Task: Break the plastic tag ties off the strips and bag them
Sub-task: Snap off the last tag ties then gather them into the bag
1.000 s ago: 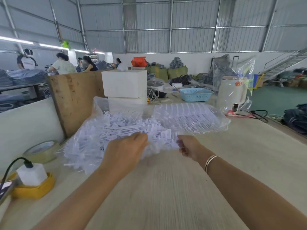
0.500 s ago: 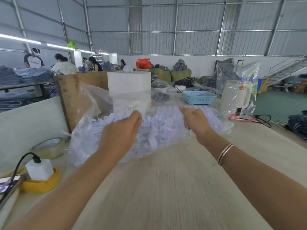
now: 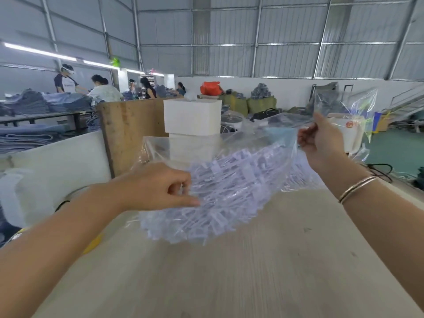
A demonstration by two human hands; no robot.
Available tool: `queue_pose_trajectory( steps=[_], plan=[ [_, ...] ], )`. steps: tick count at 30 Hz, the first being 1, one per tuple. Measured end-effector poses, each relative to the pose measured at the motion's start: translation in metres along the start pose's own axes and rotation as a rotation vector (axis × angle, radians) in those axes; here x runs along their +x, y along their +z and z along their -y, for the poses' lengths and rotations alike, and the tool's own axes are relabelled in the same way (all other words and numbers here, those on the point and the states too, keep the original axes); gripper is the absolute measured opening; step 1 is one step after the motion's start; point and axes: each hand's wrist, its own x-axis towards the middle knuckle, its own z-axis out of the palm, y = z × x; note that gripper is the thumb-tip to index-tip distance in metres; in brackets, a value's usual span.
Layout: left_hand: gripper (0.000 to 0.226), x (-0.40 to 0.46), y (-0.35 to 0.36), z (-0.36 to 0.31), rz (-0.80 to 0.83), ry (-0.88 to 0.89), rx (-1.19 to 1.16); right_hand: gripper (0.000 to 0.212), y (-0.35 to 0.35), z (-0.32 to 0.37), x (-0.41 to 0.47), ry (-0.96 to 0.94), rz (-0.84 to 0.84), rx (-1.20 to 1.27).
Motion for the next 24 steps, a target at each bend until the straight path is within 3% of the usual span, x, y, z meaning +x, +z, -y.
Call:
queue_pose_trajectory(
  steps=[3,5,7,9,11,16,18,21,22,24],
  plan=[
    [0.031,-0.010,0.010,-0.012,0.066,0.104,0.197,0.042,0.003,0.003,-0.002,0.017,0.019,0.067],
    [0.014,-0.009,-0.006,-0.009,-0.046,0.083,0.164,0.043,0.009,0.007,-0.003,0.028,0.024,0.113],
    [0.017,-0.001,-0.034,0.005,-0.331,0.050,0.052,0.044,0.014,0.012,-0.004,0.039,0.035,0.184],
    [0.020,0.008,-0.060,0.016,-0.508,-0.025,0.034,0.046,0.019,0.019,-0.003,0.050,0.037,0.207],
    [0.030,0.020,-0.068,0.020,-0.565,-0.098,0.036,0.046,0.023,0.023,-0.004,0.066,0.051,0.208],
    [0.050,0.050,-0.072,0.020,-0.683,0.022,0.003,0.044,0.035,0.040,0.000,0.104,0.090,0.220],
    [0.054,0.062,-0.080,0.032,-0.765,-0.052,0.016,0.043,0.037,0.046,0.005,0.092,0.080,0.242],
    [0.055,0.065,-0.083,0.050,-0.525,-0.260,0.292,0.041,0.041,0.053,0.011,0.074,0.048,-0.029],
    [0.050,0.065,-0.087,0.052,-0.544,-0.298,0.281,0.041,0.043,0.060,0.013,0.067,0.048,-0.058],
    [0.042,0.075,-0.100,0.054,-0.823,-0.282,0.097,0.041,0.048,0.080,0.020,-0.009,0.055,0.038]
  ],
)
